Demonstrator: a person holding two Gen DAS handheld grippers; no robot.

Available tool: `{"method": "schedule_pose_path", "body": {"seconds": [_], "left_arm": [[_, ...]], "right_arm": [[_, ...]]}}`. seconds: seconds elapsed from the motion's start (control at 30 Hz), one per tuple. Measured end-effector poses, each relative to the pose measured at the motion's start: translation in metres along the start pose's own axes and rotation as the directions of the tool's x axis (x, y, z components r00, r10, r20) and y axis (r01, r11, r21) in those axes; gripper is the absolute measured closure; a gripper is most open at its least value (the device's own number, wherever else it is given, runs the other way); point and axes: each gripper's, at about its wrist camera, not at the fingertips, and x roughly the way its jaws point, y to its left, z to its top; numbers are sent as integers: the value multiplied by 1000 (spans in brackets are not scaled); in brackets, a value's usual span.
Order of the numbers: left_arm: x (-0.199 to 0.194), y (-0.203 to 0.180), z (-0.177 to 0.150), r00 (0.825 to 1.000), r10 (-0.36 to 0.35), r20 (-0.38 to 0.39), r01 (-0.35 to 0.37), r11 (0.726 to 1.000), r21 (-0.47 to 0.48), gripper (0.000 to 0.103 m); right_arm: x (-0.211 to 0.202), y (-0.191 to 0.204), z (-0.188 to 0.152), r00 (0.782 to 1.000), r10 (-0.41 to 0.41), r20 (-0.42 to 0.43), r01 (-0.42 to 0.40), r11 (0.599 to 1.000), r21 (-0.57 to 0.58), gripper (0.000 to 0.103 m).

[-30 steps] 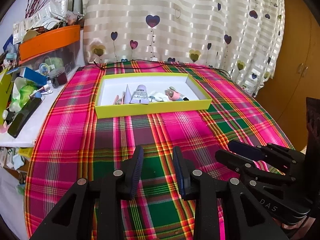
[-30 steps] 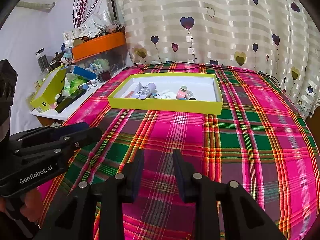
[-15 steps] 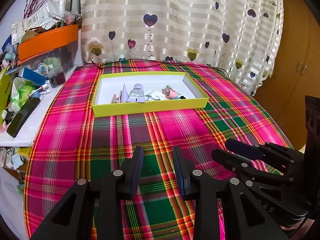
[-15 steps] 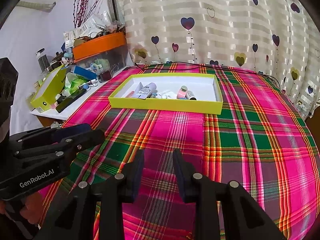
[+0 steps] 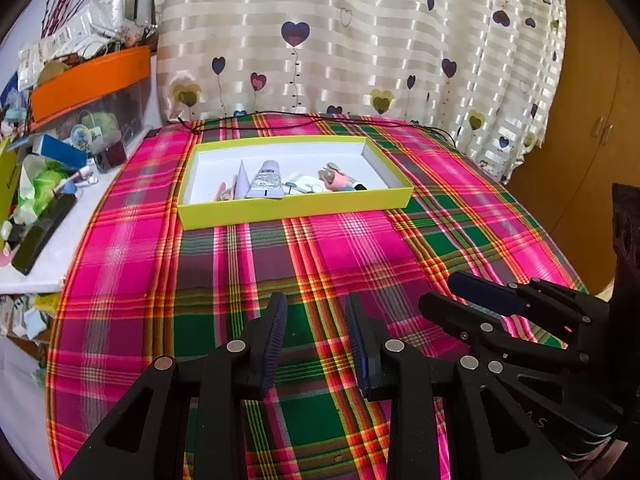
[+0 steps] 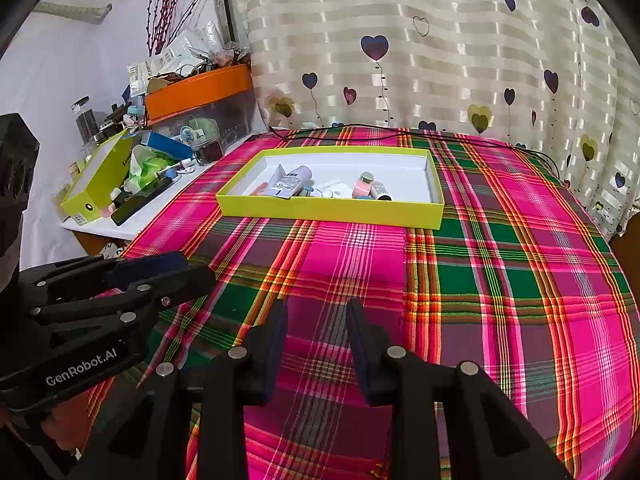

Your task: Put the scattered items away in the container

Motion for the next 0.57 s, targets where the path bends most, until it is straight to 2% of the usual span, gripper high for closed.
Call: {"method": "schedule_pose_path", "body": {"seconds": [0.57], "left_arm": [[-7, -2, 2, 998, 31, 53, -32, 999, 17, 72]], "right_arm": [[2, 0, 0, 1000, 0, -8, 0, 1000, 0, 72]]}}
